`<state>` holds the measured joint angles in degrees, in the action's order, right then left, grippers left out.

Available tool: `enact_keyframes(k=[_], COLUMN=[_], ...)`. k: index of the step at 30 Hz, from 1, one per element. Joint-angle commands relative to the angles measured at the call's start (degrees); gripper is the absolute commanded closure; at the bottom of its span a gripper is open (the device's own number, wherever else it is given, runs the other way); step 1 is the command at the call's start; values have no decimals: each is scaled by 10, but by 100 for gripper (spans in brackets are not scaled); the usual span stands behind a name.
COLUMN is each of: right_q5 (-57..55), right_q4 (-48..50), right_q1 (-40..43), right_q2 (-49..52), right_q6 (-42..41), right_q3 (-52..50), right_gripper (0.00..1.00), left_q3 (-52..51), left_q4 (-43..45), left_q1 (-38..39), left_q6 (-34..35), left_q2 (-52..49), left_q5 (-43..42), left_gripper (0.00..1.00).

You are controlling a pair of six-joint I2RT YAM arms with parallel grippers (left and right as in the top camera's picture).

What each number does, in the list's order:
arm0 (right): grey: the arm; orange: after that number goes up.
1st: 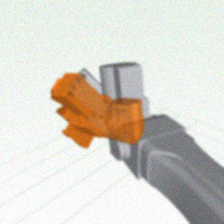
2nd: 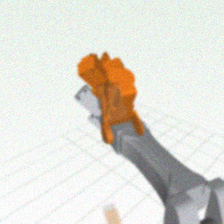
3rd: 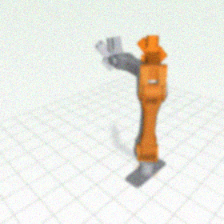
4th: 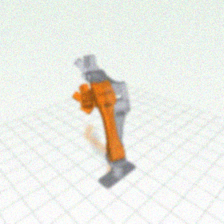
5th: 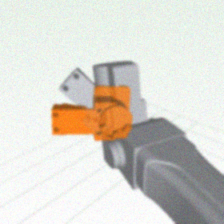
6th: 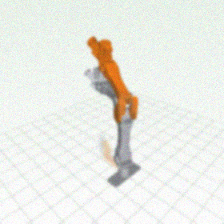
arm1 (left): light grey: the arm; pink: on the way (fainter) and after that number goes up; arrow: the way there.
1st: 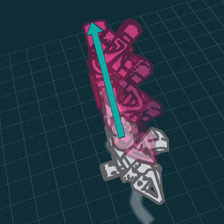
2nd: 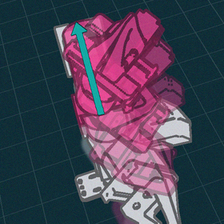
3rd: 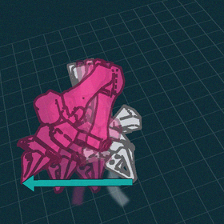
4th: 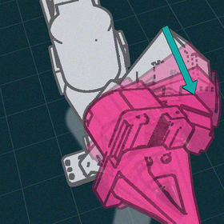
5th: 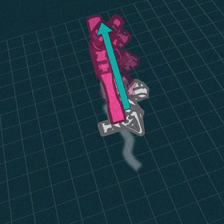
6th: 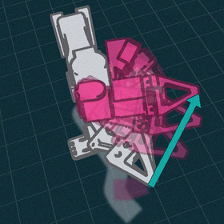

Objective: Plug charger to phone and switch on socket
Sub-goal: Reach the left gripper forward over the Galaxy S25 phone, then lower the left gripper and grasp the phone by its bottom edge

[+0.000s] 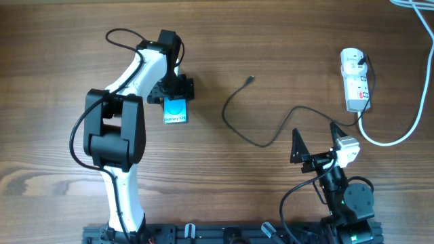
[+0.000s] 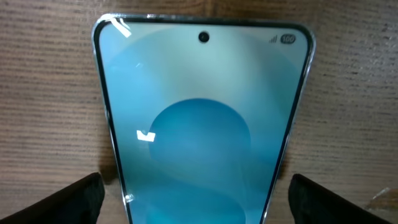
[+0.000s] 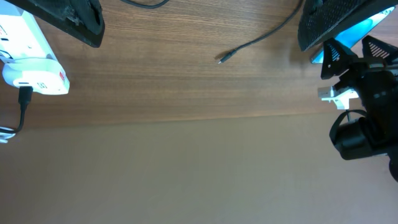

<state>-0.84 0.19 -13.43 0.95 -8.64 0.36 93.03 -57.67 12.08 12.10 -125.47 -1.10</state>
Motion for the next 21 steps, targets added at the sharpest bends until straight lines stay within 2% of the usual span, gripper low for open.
enact_keyframes(k=[1, 21], right_q5=[8, 8], right_q4=[2, 2], right_q1=[-1, -1], right_q2=[-1, -1], right_q6=[11, 11], right_q3=[-1, -1], right_gripper=[0, 0], left_q3=[-19, -36], left_q4=[10, 14], left_q1=[1, 9], left_q6=[-14, 41], left_q2=[-9, -9], left_q5=[8, 6], left_gripper=[8, 16])
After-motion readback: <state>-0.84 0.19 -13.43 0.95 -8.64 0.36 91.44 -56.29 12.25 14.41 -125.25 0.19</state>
